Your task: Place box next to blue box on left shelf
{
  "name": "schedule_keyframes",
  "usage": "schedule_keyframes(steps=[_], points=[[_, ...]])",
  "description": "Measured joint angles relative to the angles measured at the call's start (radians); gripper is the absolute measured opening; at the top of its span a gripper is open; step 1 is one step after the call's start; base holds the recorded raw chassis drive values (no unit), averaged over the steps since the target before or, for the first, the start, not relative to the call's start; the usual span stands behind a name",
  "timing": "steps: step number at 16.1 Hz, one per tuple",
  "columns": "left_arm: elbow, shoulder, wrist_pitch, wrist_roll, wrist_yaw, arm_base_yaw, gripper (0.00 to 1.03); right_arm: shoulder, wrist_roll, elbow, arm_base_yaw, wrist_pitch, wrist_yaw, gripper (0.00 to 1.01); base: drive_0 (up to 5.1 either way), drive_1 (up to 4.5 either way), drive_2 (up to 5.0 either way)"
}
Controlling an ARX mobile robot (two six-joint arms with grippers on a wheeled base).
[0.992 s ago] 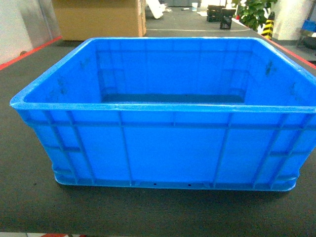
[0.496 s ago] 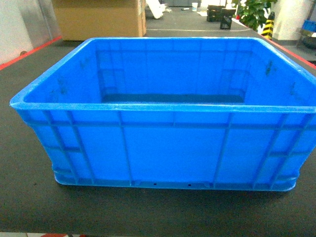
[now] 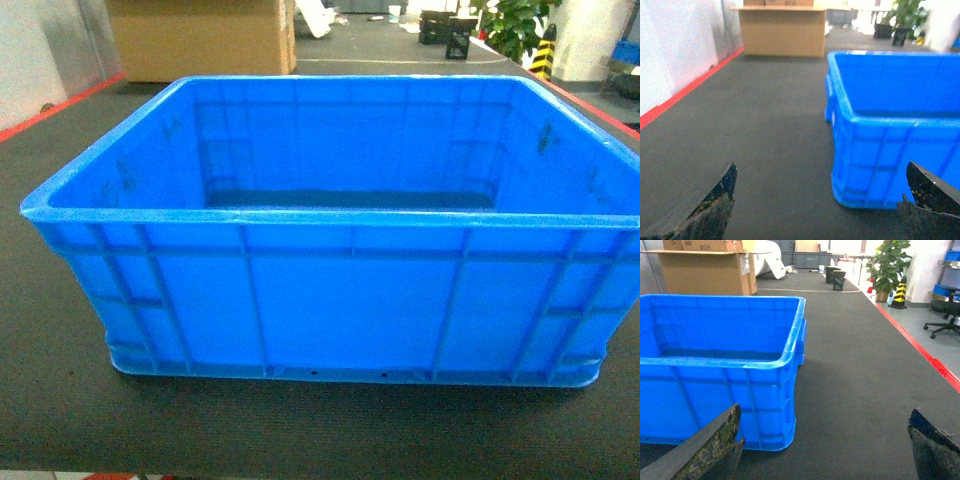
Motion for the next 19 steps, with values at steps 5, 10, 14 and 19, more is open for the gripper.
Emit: schedule_keyframes(steps=[5,10,14,19], points=[[0.107,0.520,0.439,0.073,-0.012,0.058,0.98,0.501,-0.008,0.209,0.121,0.231,0.090,0.98,0.0,0.00,0.0],[0.713,1.435,0.556,-0.001,-0.055,-0.101,0.98,1.379,0.061,0.829,0.117,0.170,0.067,0.98,0.0,0.00,0.0],[0.900,1.639,0.389,-0.056,-0.057,-0.102,0.98,1.593,0.135,0.930,0.117,0.065,0.059,0.98,0.0,0.00,0.0],[1.028,1.696,0.185,-0.116,-0.051,-0.114,0.98,1.656,0.158,1.006,0.117,-0.002,0.069,0.98,0.0,0.00,0.0]])
